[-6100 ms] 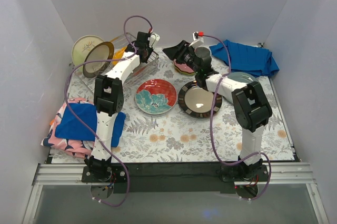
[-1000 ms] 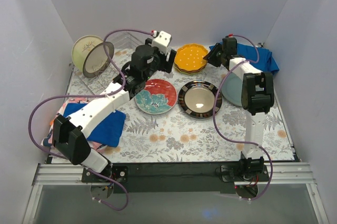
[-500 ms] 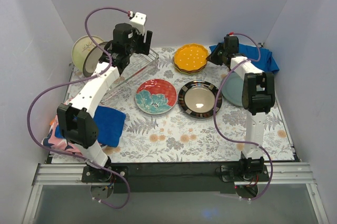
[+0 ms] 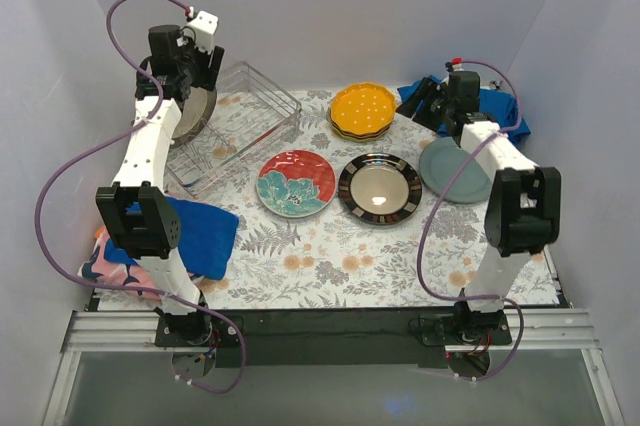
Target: Unload the plates from the dish rack
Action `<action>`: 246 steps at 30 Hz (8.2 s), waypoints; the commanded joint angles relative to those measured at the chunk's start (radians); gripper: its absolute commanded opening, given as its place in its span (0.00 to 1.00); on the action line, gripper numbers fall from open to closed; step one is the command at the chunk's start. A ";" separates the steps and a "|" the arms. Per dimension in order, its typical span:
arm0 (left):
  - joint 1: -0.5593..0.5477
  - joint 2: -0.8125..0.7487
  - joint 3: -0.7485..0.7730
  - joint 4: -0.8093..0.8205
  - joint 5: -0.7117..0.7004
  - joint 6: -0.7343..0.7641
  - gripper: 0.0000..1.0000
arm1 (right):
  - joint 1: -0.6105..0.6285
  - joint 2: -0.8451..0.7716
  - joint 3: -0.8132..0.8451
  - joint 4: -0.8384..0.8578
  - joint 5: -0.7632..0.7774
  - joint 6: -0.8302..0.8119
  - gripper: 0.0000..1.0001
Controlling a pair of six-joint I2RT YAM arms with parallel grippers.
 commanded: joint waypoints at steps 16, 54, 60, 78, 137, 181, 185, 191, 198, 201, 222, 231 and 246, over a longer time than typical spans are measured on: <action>0.027 0.026 -0.002 -0.105 -0.053 0.332 0.51 | -0.005 -0.404 -0.343 0.280 -0.106 -0.026 0.67; 0.123 0.038 0.090 -0.013 -0.049 0.321 0.53 | -0.007 -0.432 -0.355 0.294 -0.090 -0.040 0.67; 0.214 0.091 0.162 -0.055 0.115 0.178 0.53 | -0.007 -0.427 -0.353 0.296 -0.094 -0.037 0.67; 0.245 0.221 0.145 -0.032 0.148 0.201 0.52 | -0.005 -0.415 -0.347 0.297 -0.080 -0.049 0.66; -0.001 0.051 -0.074 0.043 -0.185 0.477 0.00 | -0.005 -0.455 -0.367 0.302 -0.087 -0.047 0.65; -0.010 0.130 0.015 0.343 -0.312 0.660 0.00 | 0.041 -0.406 -0.324 0.303 -0.074 -0.038 0.63; -0.019 0.152 0.072 0.338 -0.323 0.620 0.00 | 0.041 -0.413 -0.287 0.280 -0.064 -0.041 0.63; -0.019 0.151 0.061 0.373 -0.356 0.631 0.00 | 0.042 -0.443 -0.287 0.277 -0.051 -0.049 0.63; 0.002 0.072 -0.066 0.420 -0.253 0.674 0.00 | 0.048 -0.434 -0.268 0.270 -0.044 -0.043 0.62; 0.028 0.104 -0.011 0.341 -0.231 0.635 0.00 | 0.054 -0.414 -0.247 0.238 -0.028 -0.044 0.62; 0.134 0.220 0.164 0.215 -0.096 0.543 0.00 | 0.105 -0.377 -0.169 0.178 0.012 -0.075 0.62; 0.131 0.155 0.066 0.247 -0.083 0.493 0.00 | 0.312 -0.129 0.019 0.210 0.120 0.120 0.58; 0.134 0.101 -0.082 0.369 -0.098 0.459 0.00 | 0.482 0.317 0.392 0.182 0.322 0.542 0.55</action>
